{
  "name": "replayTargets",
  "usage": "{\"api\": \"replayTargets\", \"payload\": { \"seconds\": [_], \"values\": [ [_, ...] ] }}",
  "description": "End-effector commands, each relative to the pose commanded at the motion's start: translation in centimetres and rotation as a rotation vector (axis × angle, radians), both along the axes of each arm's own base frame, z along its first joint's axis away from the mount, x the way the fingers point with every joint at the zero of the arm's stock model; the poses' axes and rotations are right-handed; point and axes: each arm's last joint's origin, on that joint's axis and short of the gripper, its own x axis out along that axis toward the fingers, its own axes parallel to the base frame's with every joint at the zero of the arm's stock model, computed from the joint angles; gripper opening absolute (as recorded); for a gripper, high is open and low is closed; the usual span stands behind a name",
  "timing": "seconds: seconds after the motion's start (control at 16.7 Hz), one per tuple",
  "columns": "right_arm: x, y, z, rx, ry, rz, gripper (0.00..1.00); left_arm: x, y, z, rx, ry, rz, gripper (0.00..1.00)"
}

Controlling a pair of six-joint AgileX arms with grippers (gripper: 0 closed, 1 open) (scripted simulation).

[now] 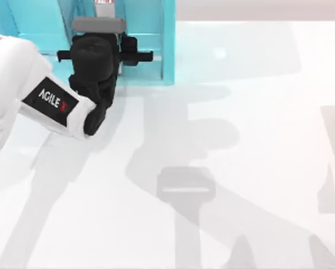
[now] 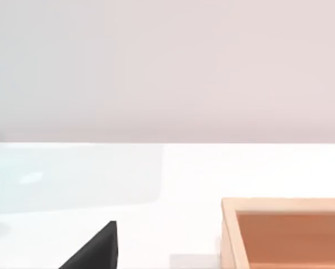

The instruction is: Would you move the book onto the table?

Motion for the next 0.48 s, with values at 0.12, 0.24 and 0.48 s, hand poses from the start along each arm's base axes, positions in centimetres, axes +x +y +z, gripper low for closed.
{"api": "replayTargets", "payload": {
  "seconds": [0.12,0.24,0.48],
  "values": [
    [0.0,0.0,0.0,0.0,0.0,0.0,1.0,-0.1,-0.2,0.1,0.0,-0.001,-0.005,0.0],
    [0.0,0.0,0.0,0.0,0.0,0.0,1.0,-0.2,-0.4,0.4,0.0,0.0,-0.006,0.0],
    [0.0,0.0,0.0,0.0,0.0,0.0,1.0,-2.3,-1.4,4.4,0.0,0.011,-0.009,0.0]
  ]
}}
